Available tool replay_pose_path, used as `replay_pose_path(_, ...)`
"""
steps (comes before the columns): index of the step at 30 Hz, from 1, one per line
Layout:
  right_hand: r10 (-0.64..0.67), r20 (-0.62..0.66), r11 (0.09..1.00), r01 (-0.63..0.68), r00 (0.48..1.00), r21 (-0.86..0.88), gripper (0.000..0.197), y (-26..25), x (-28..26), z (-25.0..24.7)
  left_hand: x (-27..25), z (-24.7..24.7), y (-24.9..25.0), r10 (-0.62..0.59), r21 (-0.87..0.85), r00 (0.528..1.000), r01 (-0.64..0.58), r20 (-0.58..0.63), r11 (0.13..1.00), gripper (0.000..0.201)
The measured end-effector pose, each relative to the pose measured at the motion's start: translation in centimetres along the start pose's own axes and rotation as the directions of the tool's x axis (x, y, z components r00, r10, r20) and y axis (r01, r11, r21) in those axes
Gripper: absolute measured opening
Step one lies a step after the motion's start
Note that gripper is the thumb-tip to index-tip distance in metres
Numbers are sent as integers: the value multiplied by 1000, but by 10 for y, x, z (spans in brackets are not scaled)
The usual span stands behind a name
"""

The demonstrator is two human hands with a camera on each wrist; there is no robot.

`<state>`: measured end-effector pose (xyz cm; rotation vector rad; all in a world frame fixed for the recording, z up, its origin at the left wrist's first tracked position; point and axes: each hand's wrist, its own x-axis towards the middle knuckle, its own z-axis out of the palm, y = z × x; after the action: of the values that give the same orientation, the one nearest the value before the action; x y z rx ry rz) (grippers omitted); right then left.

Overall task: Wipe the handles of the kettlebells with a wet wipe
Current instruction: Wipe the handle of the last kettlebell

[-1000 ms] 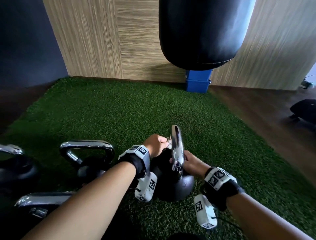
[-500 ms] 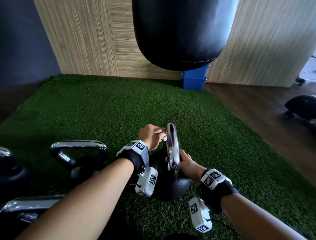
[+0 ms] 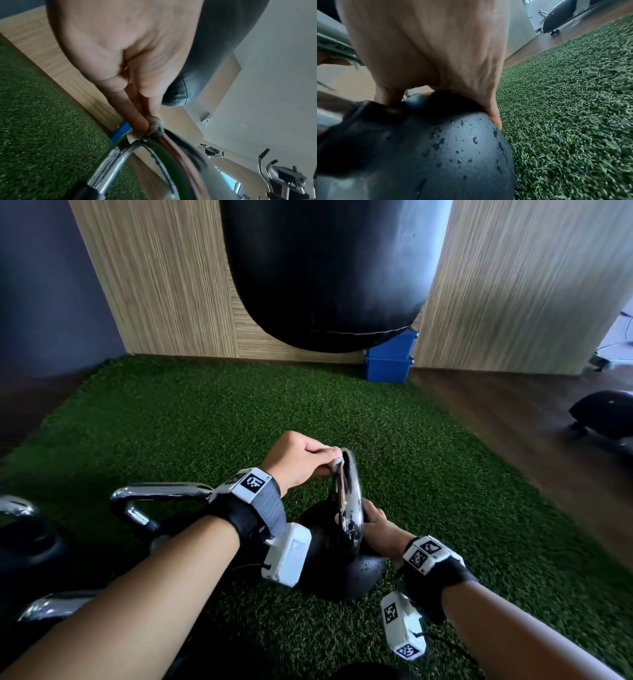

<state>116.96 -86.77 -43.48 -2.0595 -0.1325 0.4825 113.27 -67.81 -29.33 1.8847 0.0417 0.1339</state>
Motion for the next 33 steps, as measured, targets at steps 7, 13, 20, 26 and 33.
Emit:
replay_pose_path(7, 5, -21, 1000, -5, 1000, -29, 114, -3, -2, 0, -22, -3, 3, -156, -4, 975, 159, 160, 987, 15)
replay_pose_path(13, 8, -8, 998, -9, 1000, -61, 115, -4, -3, 0, -33, -4, 4, -182, -19, 965, 188, 188, 982, 17)
replay_pose_path(20, -3, 3, 996, 3, 1000, -84, 114, 0, -1, -2, -67, -3, -20, -13, -66, 960, 33, 279, 997, 10)
replay_pose_path(26, -14, 5, 998, 15, 1000, -63, 114, -1, -4, -3, -84, -4, -43, 44, 169, 930, -113, 366, 979, 14)
replay_pose_path(33, -17, -13, 999, 16, 1000, -31, 111, -4, -7, 0, -91, 11, -59, 122, 353, 941, -235, 315, 906, 13)
